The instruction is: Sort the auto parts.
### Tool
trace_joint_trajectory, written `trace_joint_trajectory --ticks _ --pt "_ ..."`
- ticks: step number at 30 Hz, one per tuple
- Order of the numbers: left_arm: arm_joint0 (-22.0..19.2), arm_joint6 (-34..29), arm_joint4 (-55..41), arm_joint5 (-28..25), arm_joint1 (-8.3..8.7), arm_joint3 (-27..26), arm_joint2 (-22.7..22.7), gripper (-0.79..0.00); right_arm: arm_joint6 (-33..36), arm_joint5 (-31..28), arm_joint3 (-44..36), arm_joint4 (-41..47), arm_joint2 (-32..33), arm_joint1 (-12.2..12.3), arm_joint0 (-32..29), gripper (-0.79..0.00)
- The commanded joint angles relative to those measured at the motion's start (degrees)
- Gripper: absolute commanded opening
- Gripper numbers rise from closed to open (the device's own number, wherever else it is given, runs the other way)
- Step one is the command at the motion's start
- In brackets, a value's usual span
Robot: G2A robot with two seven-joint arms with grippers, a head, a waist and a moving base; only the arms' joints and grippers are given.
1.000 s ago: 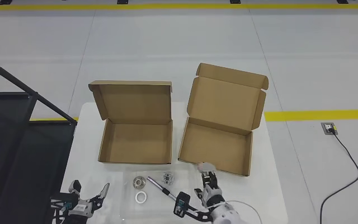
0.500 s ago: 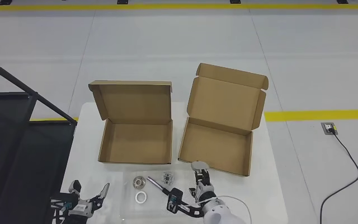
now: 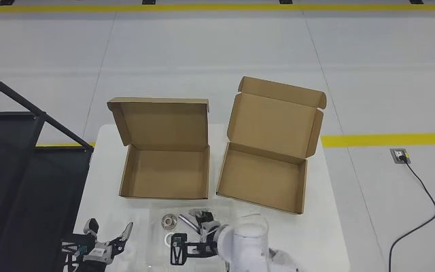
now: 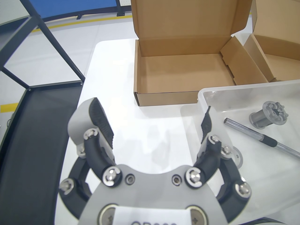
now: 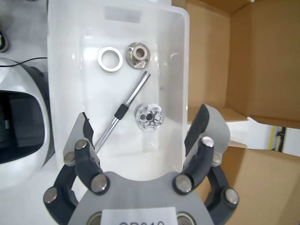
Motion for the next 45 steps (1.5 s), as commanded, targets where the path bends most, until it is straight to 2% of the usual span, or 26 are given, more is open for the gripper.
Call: trace_joint_trajectory --ticks 1,2,11,13,16,22,27,34,45 --pt "0.0 0.0 0.0 0.0 0.0 0.0 0.0 0.0 3.8 0.1 2.6 6.4 -0.5 -0.9 2.3 0.0" --pt "0.0 0.0 0.0 0.0 0.0 0.0 0.0 0.0 5.5 0.6 3.1 7.5 -0.5 -1.1 2.9 0.0" --pt "0.0 0.0 0.0 0.0 0.0 0.0 0.0 0.0 5.6 1.0 3.1 7.2 -0.5 -1.1 2.9 0.0" --pt "0.0 0.0 0.0 0.0 0.0 0.0 0.0 0.0 5.9 3.0 3.8 6.5 -0.7 -1.3 2.8 0.0" --pt "0.0 0.0 0.0 0.0 0.0 0.0 0.0 0.0 7.2 5.6 5.8 10.7 -0.4 -1.9 3.4 0.0" --pt "0.0 0.0 0.0 0.0 0.0 0.0 0.0 0.0 13.9 11.0 5.5 15.9 -0.7 -2.8 3.2 0.0" --pt "0.0 0.0 0.0 0.0 0.0 0.0 0.0 0.0 19.2 19.3 4.6 16.2 -0.7 -3.4 2.7 0.0" --pt "0.0 0.0 0.0 0.0 0.0 0.0 0.0 0.0 19.7 25.1 9.4 20.7 -1.7 -5.2 4.8 0.0" --pt "0.0 0.0 0.0 0.0 0.0 0.0 0.0 0.0 18.1 33.3 14.4 20.4 -1.6 -6.6 5.7 0.0"
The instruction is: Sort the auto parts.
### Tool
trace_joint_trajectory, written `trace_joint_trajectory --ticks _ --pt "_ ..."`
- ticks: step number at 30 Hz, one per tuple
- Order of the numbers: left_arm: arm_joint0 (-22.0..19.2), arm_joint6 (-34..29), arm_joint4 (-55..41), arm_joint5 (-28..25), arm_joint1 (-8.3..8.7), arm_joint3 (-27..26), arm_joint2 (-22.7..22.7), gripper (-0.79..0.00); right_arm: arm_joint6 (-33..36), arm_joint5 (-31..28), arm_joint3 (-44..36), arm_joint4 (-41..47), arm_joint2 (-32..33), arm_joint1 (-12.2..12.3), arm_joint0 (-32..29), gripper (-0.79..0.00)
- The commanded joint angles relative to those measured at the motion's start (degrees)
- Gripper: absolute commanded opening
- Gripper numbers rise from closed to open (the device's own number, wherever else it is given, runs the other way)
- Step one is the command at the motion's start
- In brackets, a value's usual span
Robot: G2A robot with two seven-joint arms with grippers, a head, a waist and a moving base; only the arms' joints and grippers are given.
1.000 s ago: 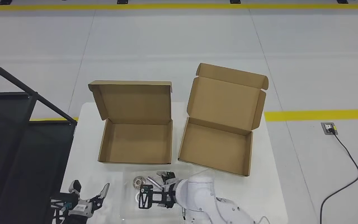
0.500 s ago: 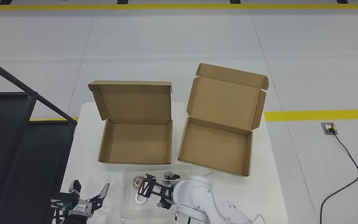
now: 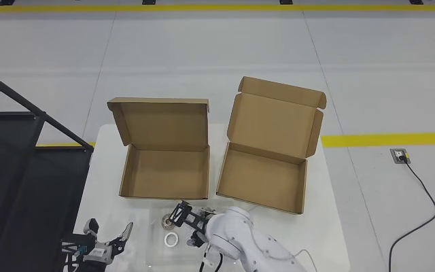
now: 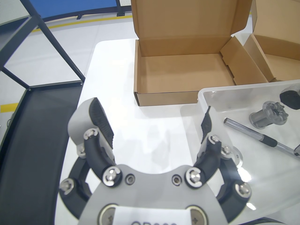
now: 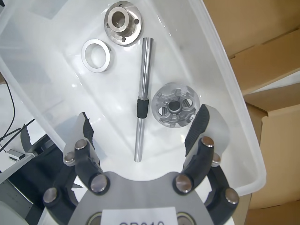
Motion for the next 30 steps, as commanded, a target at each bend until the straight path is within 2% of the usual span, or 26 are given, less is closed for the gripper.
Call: trace_joint_trajectory --ticks 1,14,15,16,17,18,20,27,28,30 --pt "0.0 0.0 0.0 0.0 0.0 0.0 0.0 0.0 -0.1 2.3 0.2 -1.0 0.3 -0.1 -0.3 0.0" --pt "0.0 0.0 0.0 0.0 0.0 0.0 0.0 0.0 -4.0 5.2 5.5 -1.0 1.3 -1.2 0.4 0.0" --pt "0.0 0.0 0.0 0.0 0.0 0.0 0.0 0.0 -4.5 5.1 6.1 -1.0 1.3 -1.3 0.6 -0.034" --pt "0.0 0.0 0.0 0.0 0.0 0.0 0.0 0.0 -5.0 5.2 6.7 -0.9 1.3 -1.5 0.7 -0.034" --pt "0.0 0.0 0.0 0.0 0.0 0.0 0.0 0.0 -5.4 5.4 7.3 -0.9 1.3 -1.6 0.8 -0.185" --pt "0.0 0.0 0.0 0.0 0.0 0.0 0.0 0.0 -5.8 5.8 7.7 -1.0 1.2 -1.7 0.9 -0.2" --pt "0.0 0.0 0.0 0.0 0.0 0.0 0.0 0.0 -6.3 6.2 8.4 -1.1 1.1 -2.0 1.0 -0.302" --pt "0.0 0.0 0.0 0.0 0.0 0.0 0.0 0.0 -8.5 5.9 9.5 -0.9 1.6 -2.3 0.7 -0.428" --pt "0.0 0.0 0.0 0.0 0.0 0.0 0.0 0.0 -8.7 5.8 9.5 -1.0 1.8 -2.4 0.6 -0.493" --pt "0.0 0.0 0.0 0.0 0.0 0.0 0.0 0.0 -9.3 5.4 8.9 -1.5 2.0 -2.3 0.1 -0.683"
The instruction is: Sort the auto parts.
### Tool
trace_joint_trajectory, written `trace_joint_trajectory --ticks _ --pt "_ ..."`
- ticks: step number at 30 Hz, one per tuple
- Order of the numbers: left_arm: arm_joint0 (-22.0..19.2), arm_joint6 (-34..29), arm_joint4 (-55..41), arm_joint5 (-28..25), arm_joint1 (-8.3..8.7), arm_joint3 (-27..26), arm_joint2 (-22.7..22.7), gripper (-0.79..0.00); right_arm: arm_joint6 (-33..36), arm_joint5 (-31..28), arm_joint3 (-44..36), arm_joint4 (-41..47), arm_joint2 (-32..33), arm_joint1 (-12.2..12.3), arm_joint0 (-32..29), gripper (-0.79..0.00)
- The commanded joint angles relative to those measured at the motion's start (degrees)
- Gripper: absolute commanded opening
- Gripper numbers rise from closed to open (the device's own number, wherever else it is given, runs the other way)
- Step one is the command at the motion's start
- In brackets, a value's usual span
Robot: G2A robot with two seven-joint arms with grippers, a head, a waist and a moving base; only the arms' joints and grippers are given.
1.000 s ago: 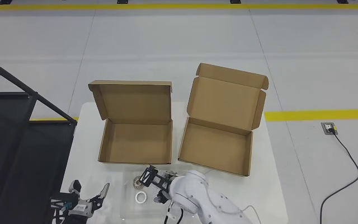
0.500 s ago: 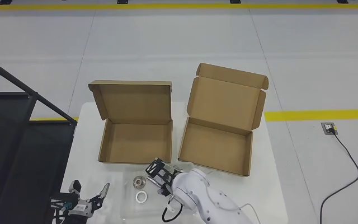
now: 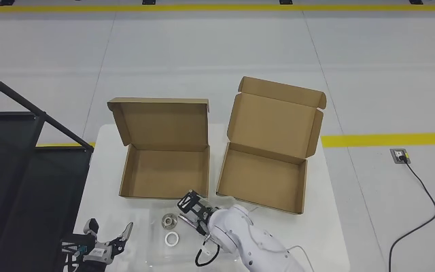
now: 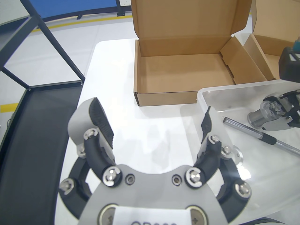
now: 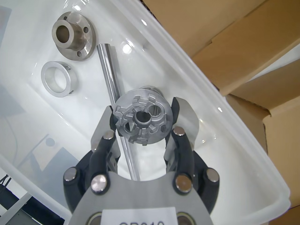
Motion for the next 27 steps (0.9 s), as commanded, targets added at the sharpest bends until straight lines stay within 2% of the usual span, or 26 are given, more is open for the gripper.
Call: trace_joint_trajectory --ticks 1,6,10,13,16,19,27 --pt "0.0 0.0 0.0 0.0 0.0 0.0 0.0 0.0 -0.4 -0.6 -0.8 -0.5 0.1 0.1 -0.6 -0.785" --pt "0.0 0.0 0.0 0.0 0.0 0.0 0.0 0.0 -1.6 -6.0 -7.2 -1.5 1.9 1.4 -4.1 -0.785" --pt "0.0 0.0 0.0 0.0 0.0 0.0 0.0 0.0 -3.6 -11.8 -18.2 -5.3 6.0 3.7 -9.7 -0.785" --pt "0.0 0.0 0.0 0.0 0.0 0.0 0.0 0.0 -7.2 -15.0 -27.0 -9.4 10.7 5.6 -14.9 -0.785" --pt "0.0 0.0 0.0 0.0 0.0 0.0 0.0 0.0 -13.8 -18.0 -32.9 -12.5 15.7 7.1 -19.3 -0.785" --pt "0.0 0.0 0.0 0.0 0.0 0.0 0.0 0.0 -22.8 -20.1 -35.4 -14.5 21.2 8.3 -22.5 -0.785" --pt "0.0 0.0 0.0 0.0 0.0 0.0 0.0 0.0 -22.8 -20.1 -35.4 -14.5 21.2 8.3 -22.5 -0.785"
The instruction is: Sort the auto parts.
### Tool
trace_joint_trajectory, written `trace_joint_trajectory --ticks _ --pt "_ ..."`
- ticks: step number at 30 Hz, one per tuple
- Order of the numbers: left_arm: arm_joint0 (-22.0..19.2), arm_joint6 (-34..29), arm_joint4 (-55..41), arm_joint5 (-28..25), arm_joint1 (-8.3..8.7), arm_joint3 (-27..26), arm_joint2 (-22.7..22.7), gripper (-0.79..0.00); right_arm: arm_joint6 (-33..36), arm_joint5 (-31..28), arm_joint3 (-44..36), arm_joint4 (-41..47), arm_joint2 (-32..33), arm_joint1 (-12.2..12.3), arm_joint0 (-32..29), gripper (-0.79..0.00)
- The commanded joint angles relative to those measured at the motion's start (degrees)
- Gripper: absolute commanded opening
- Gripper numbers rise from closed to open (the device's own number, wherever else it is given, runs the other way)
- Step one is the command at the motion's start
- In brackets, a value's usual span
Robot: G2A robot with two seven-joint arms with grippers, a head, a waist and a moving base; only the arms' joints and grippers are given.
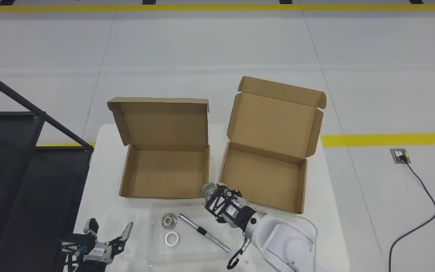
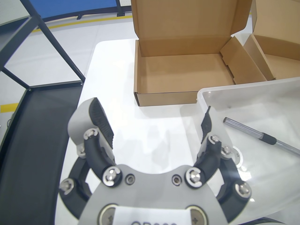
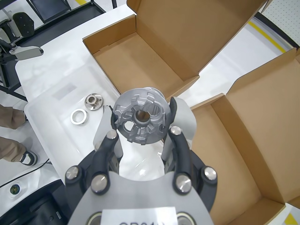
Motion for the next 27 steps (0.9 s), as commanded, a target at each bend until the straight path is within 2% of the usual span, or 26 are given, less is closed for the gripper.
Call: trace_joint_trajectory --ticks 1,4,8,13,18,20,24,27 --pt "0.0 0.0 0.0 0.0 0.0 0.0 0.0 0.0 0.0 0.0 0.0 0.0 0.0 0.0 0.0 -0.785" --pt "0.0 0.0 0.0 0.0 0.0 0.0 0.0 0.0 -1.1 -0.5 0.8 1.2 -0.1 0.0 -0.1 -0.785" --pt "0.0 0.0 0.0 0.0 0.0 0.0 0.0 0.0 -7.6 -2.8 2.9 7.9 3.7 0.2 1.3 -0.785" --pt "0.0 0.0 0.0 0.0 0.0 0.0 0.0 0.0 -21.8 -17.4 6.9 24.2 12.9 1.4 1.1 -0.785" --pt "0.0 0.0 0.0 0.0 0.0 0.0 0.0 0.0 -29.1 -35.1 17.6 40.6 18.6 2.6 4.1 -0.785" --pt "0.0 0.0 0.0 0.0 0.0 0.0 0.0 0.0 -29.6 -35.5 20.0 48.4 17.3 3.2 6.1 -0.785" --pt "0.0 0.0 0.0 0.0 0.0 0.0 0.0 0.0 -31.6 -35.5 19.8 64.0 15.2 5.4 8.1 -0.785" --pt "0.0 0.0 0.0 0.0 0.0 0.0 0.0 0.0 -28.7 -35.5 18.8 73.7 14.1 7.4 8.9 -0.785"
